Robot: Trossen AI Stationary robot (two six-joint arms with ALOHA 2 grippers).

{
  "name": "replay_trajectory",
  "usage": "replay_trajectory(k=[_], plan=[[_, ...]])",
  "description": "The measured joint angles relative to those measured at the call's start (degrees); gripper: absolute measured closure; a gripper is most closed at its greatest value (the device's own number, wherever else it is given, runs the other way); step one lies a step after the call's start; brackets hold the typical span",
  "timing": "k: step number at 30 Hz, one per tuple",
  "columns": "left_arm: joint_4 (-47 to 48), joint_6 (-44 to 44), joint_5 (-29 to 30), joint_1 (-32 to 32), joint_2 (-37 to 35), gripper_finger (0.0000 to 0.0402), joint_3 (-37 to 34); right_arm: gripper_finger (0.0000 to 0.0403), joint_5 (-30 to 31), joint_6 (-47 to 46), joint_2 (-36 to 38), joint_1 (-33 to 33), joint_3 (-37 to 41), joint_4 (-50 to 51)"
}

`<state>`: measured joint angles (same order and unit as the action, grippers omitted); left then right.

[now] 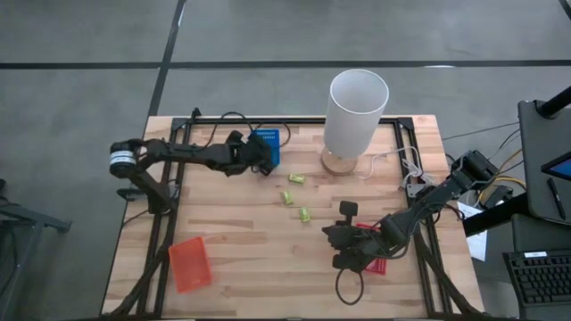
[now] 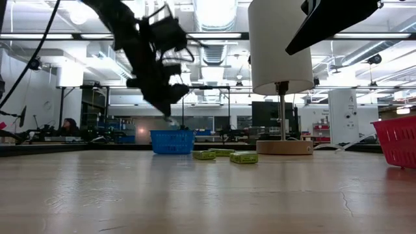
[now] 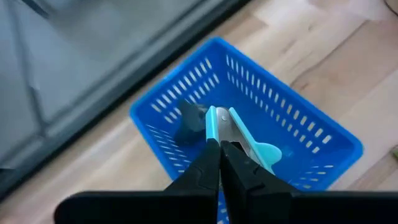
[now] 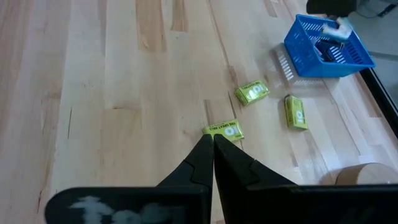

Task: Pick and place Stapler, Stapler remover, tape
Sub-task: Put the blue staple remover into the blue bin, then put the bottom green staple box into the orange bin

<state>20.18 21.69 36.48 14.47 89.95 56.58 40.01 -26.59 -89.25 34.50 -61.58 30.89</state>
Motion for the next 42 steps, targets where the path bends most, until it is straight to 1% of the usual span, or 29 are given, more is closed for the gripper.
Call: replay_trajectory(k=[2, 4, 7, 12, 16, 20, 24, 27, 29, 32, 38, 42], plan=[[-3.8, -0.38, -4.16, 1.84, 0.02, 0.0397, -2.19, 0.0394, 0.0, 0.02, 0.0, 0.0, 0.0, -0.01], [-6.89, -0.51, -6.53, 3.16, 0.02, 0.0397, -4.1, 0.0394, 0.0, 0.02, 0.0, 0.0, 0.0, -0.01], [-8.17, 0.0, -7.29, 4.27, 0.02, 0.0391, -5.89, 0.0394, 0.0, 0.07, 0.0, -0.02, 0.0, 0.0], [-8.79, 2.16, -7.31, 4.45, 0.02, 0.0366, -7.2, 0.0394, 0.04, 0.11, 0.0, -0.02, 0.0, -0.01], [-9.6, 2.36, -7.25, 4.29, 0.02, 0.0337, -7.21, 0.0394, 0.35, 0.05, 0.0, -0.04, 0.0, -1.11], [-11.53, 3.48, -7.33, 3.58, -0.06, 0.0296, -7.23, 0.0394, 0.46, 0.02, 0.0, -0.28, 0.0, -4.46], [-17.02, 2.26, -9.2, 0.65, -1.08, 0.0256, -7.23, 0.0394, 0.39, -4.27, 0.0, -1.22, 0.0, -9.33], [-21.1, 1.11, -9.46, -2.71, -2.59, 0.0232, -7.23, 0.0386, 0.04, -6.31, -0.49, -1.88, 0.04, -10.58], [-23.86, -0.95, -9.44, -5.11, -3.93, 0.0219, -7.23, 0.0369, 0.03, -7.88, -0.68, -2.29, 0.11, -10.66], [-26.73, -3.64, -9.48, -9.09, -6.07, 0.0203, -7.23, 0.0329, 0.0, -9.81, -1.93, -3.12, 0.13, -11.11], [-29.89, -7.14, -9.89, -18.36, -9.17, 0.0191, -7.21, 0.0214, 0.58, -13.46, -7.66, -5.92, 0.1, -18.35], [-30.02, -8.12, -9.22, -23.74, -9.75, 0.019, -7.23, 0.0147, 0.36, -18.08, -10.58, -8.61, 0.17, -17.49]])
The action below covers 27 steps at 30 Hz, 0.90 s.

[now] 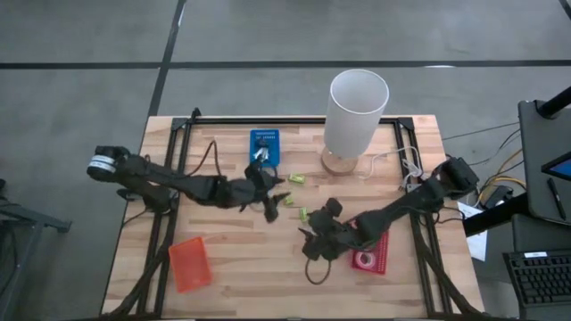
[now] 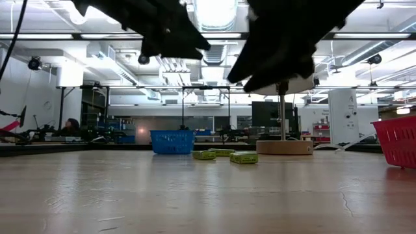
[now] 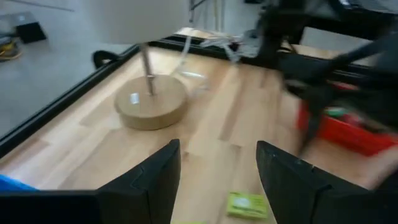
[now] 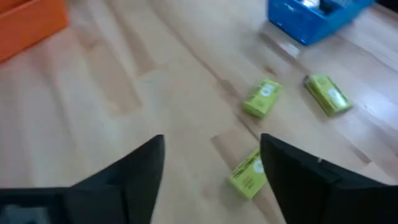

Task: Pick and place Stapler, Stapler remover, tape
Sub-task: Put the bottom green staple box into the orange bin

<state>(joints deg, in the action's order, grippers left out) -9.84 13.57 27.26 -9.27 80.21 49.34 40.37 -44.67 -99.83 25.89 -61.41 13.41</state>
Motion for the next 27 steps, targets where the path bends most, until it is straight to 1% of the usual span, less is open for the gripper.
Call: replay_trajectory(k=[4, 9, 15, 19, 24, 27], plan=[[-0.1, 0.01, 0.48, -4.38, -0.2, 0.019, 0.0, 0.0111, -0.14, -2.34, -2.2, -2.54, -0.04, -0.04], [-1.2, 0.02, 0.45, -8.1, -1.06, 0.019, 0.0, 0.0099, -3.39, -4.48, -5.5, -5.12, -0.06, 0.12], [-2.13, 0.01, 0.66, -10.14, -1.18, 0.019, 0.0, 0.0111, -4.7, -5.34, -9.34, -6.81, -0.06, 0.22], [-2.24, 0.01, 0.7, -10.3, -1.2, 0.019, 0.0, 0.0121, -5.0, -6.28, -11.22, -7.31, -0.06, 0.16], [-2.87, 0.05, 0.7, -10.3, -1.2, 0.019, 0.0, 0.0134, -8.49, -8.02, -14.21, -8.61, -0.26, 0.11], [-3.14, 0.07, 0.7, -10.35, -1.2, 0.019, 0.0, 0.0148, -8.14, -8.02, -15.04, -8.58, -0.34, -0.02]])
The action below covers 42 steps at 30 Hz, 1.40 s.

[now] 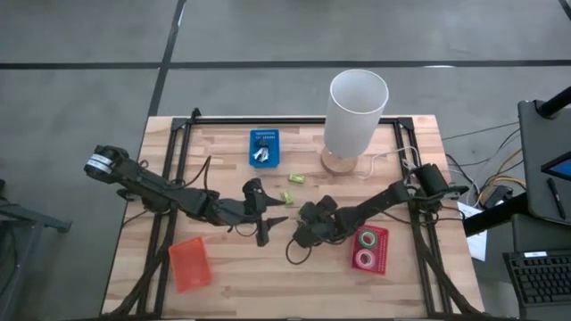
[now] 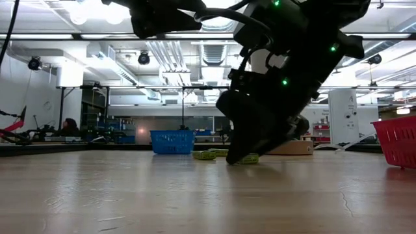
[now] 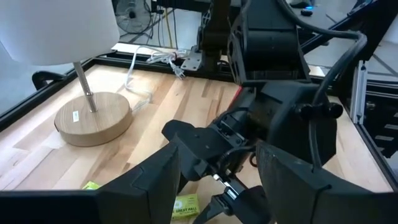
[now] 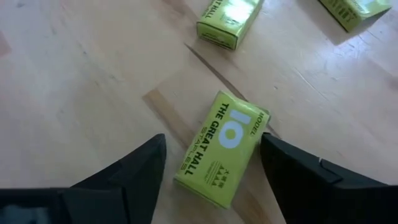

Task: Pick and place Stapler, Stapler remover, tape
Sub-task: Put the bottom green staple box into the orange bin

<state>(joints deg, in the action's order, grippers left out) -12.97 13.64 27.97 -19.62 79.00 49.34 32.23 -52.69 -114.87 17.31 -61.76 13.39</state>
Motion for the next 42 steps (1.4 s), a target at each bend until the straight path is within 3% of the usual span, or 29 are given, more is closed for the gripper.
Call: replay_trajectory(k=[9, 18, 34, 38, 42], plan=[[0.5, 0.04, -0.01, -0.02, 0.0, 0.019, 0.0, 0.0226, -1.85, 6.29, 0.92, 1.46, 0.06, 0.79], [5.34, 7.85, -0.02, -0.04, 0.86, 0.019, 0.0, 0.0293, -2.95, 16.35, 2.03, 1.96, 0.22, 1.43], [5.02, 17.73, -0.41, -0.04, 6.69, 0.0191, 0.0, 0.0296, -2.54, 34.55, 8.97, 6.68, 0.42, -1.21], [1.3, 22.79, -3.42, -0.04, 6.24, 0.0191, -0.03, 0.0295, 0.31, 36.88, 10.84, 8.55, 0.39, -2.68], [-5.77, 23.54, -10.7, 0.0, 4.82, 0.0191, -0.02, 0.0288, 6.72, 40.35, 13.44, 10.75, 0.15, -4.02]])
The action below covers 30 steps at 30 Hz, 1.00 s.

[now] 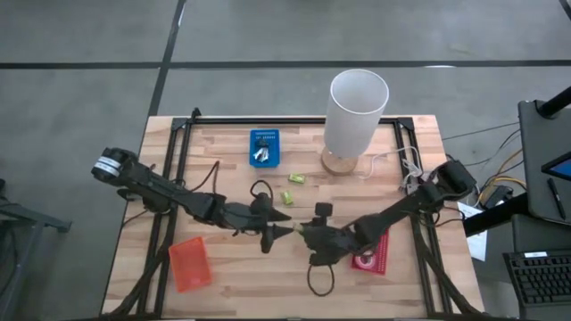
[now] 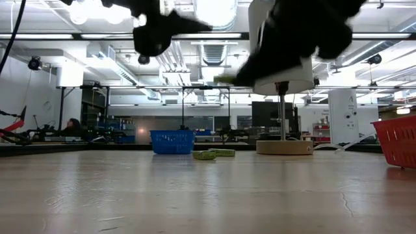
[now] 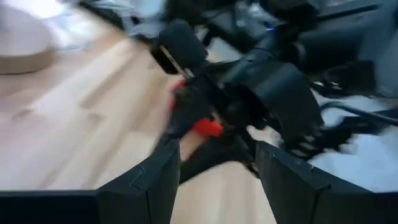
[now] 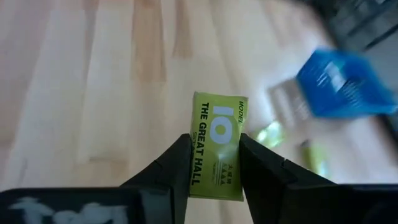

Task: Pick and place Stapler, Stapler remover, tape
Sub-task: Put the bottom green staple box into the orange bin

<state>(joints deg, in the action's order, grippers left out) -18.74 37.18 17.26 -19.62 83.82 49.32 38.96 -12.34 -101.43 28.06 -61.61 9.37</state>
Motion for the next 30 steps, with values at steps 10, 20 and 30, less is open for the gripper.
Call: replay_trajectory(k=[10, 20, 30], plan=[[-1.66, 2.78, -1.03, 0.04, -1.05, 0.0191, 0.0, 0.0295, 11.37, 10.23, 3.98, 4.89, -3.22, -0.3], [-2.74, 3.22, -1.01, 0.07, -0.49, 0.019, -0.04, 0.0292, 15.39, 15.45, 3.13, 4.93, -5.52, -1.66], [-6.46, 3.24, -1.78, 0.42, 2.06, 0.019, 0.09, 0.029, 15.21, 21.77, 3.13, 4.29, -5.61, -5.22]])
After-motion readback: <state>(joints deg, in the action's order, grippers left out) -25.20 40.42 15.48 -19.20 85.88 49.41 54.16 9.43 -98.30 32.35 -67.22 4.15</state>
